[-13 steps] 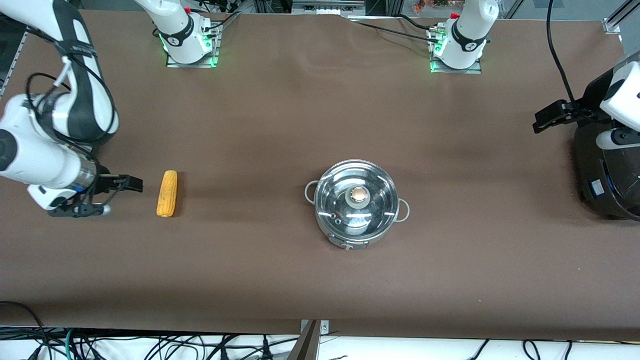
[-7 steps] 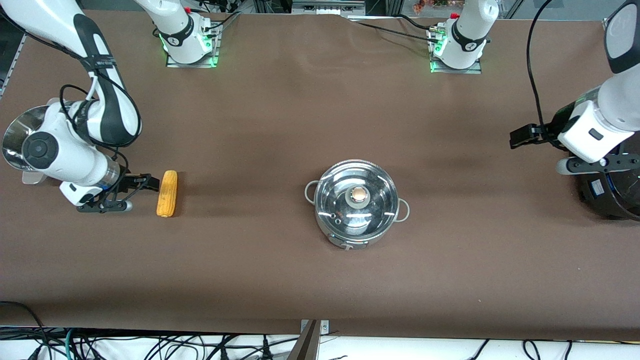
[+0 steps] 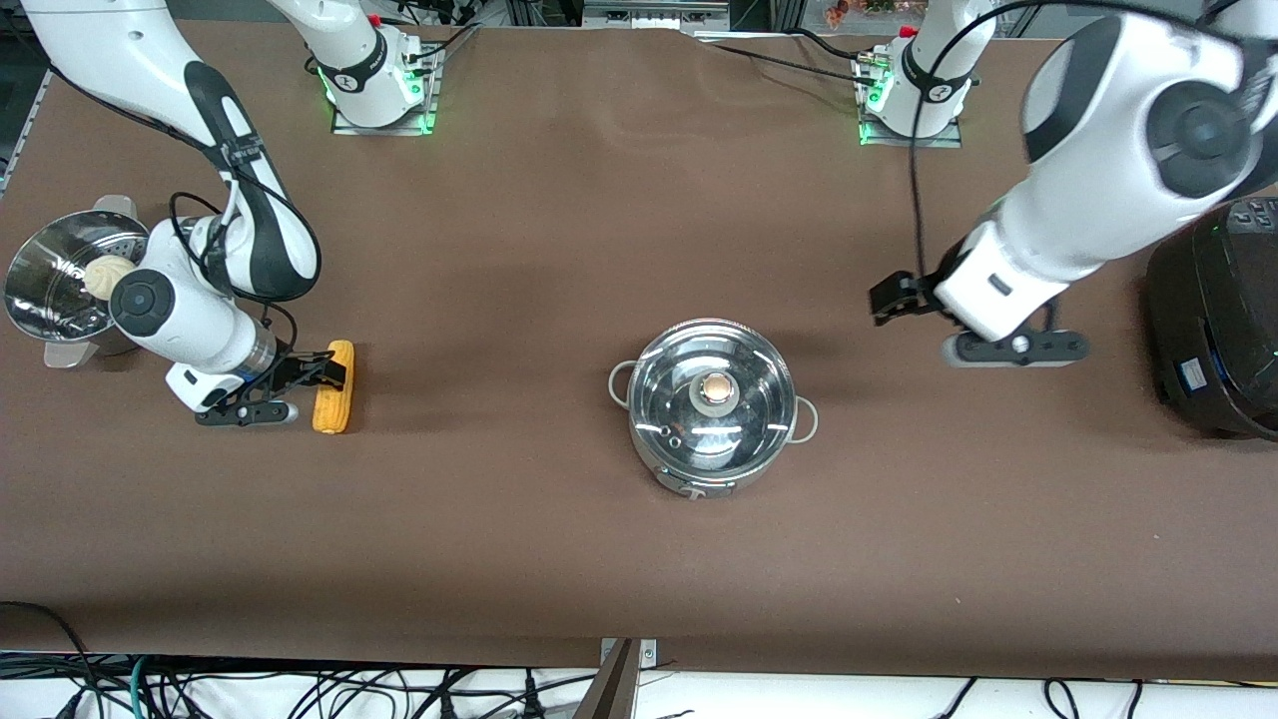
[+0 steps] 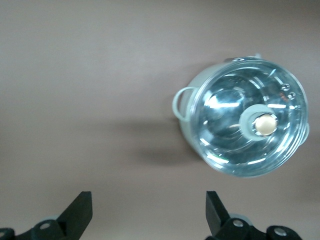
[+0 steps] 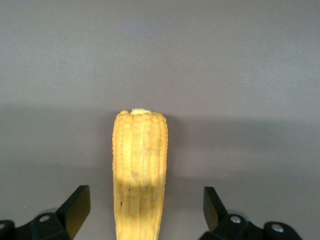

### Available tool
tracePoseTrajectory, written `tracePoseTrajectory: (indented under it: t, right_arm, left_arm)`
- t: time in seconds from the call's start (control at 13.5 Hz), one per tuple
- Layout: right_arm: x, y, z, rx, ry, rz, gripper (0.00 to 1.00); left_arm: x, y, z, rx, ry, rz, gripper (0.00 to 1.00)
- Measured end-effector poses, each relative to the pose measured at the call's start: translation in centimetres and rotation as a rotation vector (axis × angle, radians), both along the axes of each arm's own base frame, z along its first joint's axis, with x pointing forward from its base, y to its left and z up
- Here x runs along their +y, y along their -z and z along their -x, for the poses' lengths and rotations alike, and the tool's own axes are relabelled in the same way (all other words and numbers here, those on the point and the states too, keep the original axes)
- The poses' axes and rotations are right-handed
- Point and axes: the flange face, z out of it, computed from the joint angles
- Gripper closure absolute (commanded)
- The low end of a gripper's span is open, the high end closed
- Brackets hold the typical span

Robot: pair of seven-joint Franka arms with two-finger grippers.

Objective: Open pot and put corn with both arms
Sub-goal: 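Grasp the corn with the right gripper while the left gripper grasps the lid knob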

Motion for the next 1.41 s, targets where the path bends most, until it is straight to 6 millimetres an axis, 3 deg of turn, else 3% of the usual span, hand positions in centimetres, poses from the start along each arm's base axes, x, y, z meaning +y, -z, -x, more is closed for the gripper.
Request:
tracePoseTrajectory:
  t: [0.3, 0.52, 0.67, 0.89, 1.19, 1.41]
  right_arm:
    - [0.2, 2.5, 0.1, -0.015, 0.002, -0.005, 0.0]
    - [1.3, 3.2, 0.4, -0.011, 0.023, -0.014, 0.0]
    - [2.1, 3.3, 0.6, -0.009, 0.025, -0.019, 0.0]
    - [2.2, 3.5, 0.8, -0.017, 0.026, -0.021, 0.0]
    - [2.0, 4.1, 1.3, -0.015, 0.029, -0.02, 0.0]
    - [1.4, 4.5, 1.4, -0.006, 0.039, -0.018, 0.02]
  left_arm:
    - [-7.2, 4.8, -0.4, -0.006, -0.044, 0.019, 0.0]
    - [-13.0, 7.5, -0.5, -0.008, -0.062, 0.025, 0.0]
    - [-15.7, 9.2, -0.7, -0.007, -0.059, 0.027, 0.0]
    - [-17.7, 11.8, -1.2, -0.017, -0.059, 0.034, 0.0]
    - [-18.4, 14.8, -1.7, -0.017, -0.06, 0.033, 0.01]
    - [-18.5, 15.8, -1.8, -0.011, -0.059, 0.029, 0.06]
